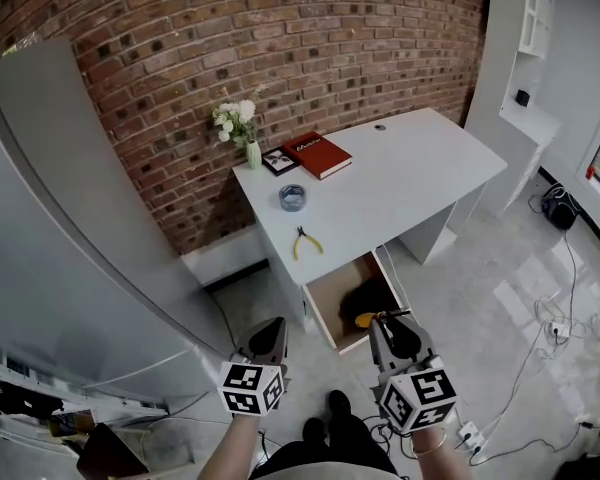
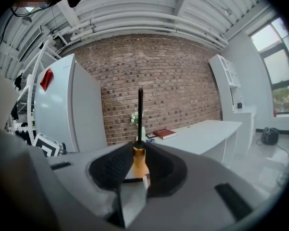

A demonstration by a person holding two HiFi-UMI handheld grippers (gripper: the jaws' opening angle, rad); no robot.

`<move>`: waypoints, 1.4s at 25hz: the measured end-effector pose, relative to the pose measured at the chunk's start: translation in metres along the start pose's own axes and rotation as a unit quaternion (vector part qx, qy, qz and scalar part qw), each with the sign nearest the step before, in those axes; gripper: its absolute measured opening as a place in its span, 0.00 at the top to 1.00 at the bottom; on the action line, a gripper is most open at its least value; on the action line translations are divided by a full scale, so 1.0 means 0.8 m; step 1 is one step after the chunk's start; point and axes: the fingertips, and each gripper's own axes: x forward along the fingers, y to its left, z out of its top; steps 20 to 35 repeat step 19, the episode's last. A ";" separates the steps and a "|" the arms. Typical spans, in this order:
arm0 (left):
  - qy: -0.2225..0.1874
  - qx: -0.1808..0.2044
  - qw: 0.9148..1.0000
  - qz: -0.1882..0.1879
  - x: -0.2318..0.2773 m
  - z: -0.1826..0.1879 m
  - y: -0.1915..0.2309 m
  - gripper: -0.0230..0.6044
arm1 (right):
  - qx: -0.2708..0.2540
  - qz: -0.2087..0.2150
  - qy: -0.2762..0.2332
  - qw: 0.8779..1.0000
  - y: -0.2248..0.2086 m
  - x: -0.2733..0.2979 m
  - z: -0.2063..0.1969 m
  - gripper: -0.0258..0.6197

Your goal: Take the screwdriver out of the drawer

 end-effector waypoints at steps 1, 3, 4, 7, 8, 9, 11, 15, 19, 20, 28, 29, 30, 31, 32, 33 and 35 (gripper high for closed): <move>0.000 0.000 1.000 0.000 0.000 0.000 0.000 0.97 | -0.001 0.000 0.000 1.000 0.001 0.000 0.000 0.84; 0.000 0.000 1.000 0.000 -0.001 0.000 0.001 0.97 | -0.002 0.001 0.002 1.000 0.002 0.000 -0.001 0.84; -0.001 0.000 1.000 0.000 0.000 0.000 0.002 0.97 | -0.003 0.001 0.003 1.000 0.002 0.001 -0.001 0.84; 0.001 0.002 1.000 0.001 0.001 -0.001 0.004 0.97 | -0.002 0.002 0.005 1.000 0.001 0.005 -0.004 0.84; 0.005 0.002 1.000 0.001 -0.001 -0.005 0.004 0.97 | 0.000 0.003 0.009 1.000 0.003 0.005 -0.009 0.84; 0.008 0.002 1.000 0.002 -0.004 -0.009 0.004 0.97 | 0.001 0.004 0.013 1.000 0.004 0.004 -0.013 0.84; 0.010 0.002 1.000 0.003 -0.005 -0.010 0.005 0.97 | 0.001 0.005 0.017 1.000 0.004 0.005 -0.016 0.84; 0.008 0.001 1.000 0.003 -0.001 -0.008 0.007 0.97 | 0.001 0.005 0.021 1.000 0.002 0.010 -0.018 0.84; 0.007 0.002 1.000 0.005 0.005 -0.008 0.013 0.97 | 0.005 0.007 0.024 1.000 -0.001 0.019 -0.020 0.84; 0.007 0.002 1.000 0.005 0.005 -0.008 0.013 0.97 | 0.005 0.007 0.024 1.000 -0.001 0.019 -0.020 0.84; 0.007 0.002 1.000 0.005 0.005 -0.008 0.013 0.97 | 0.005 0.007 0.024 1.000 -0.001 0.019 -0.020 0.84; 0.007 0.002 1.000 0.005 0.005 -0.008 0.013 0.97 | 0.005 0.007 0.024 1.000 -0.001 0.019 -0.020 0.84; 0.007 0.002 1.000 0.005 0.005 -0.008 0.013 0.97 | 0.005 0.007 0.024 1.000 -0.001 0.019 -0.020 0.84; 0.007 0.002 1.000 0.005 0.005 -0.008 0.013 0.97 | 0.005 0.007 0.024 1.000 -0.001 0.019 -0.020 0.84; 0.007 0.002 1.000 0.005 0.005 -0.008 0.013 0.97 | 0.005 0.007 0.024 1.000 -0.001 0.019 -0.020 0.84; 0.007 0.002 1.000 0.005 0.005 -0.008 0.013 0.97 | 0.005 0.007 0.024 1.000 -0.001 0.019 -0.020 0.84; 0.007 0.002 1.000 0.005 0.005 -0.008 0.013 0.97 | 0.005 0.007 0.024 1.000 -0.001 0.019 -0.020 0.84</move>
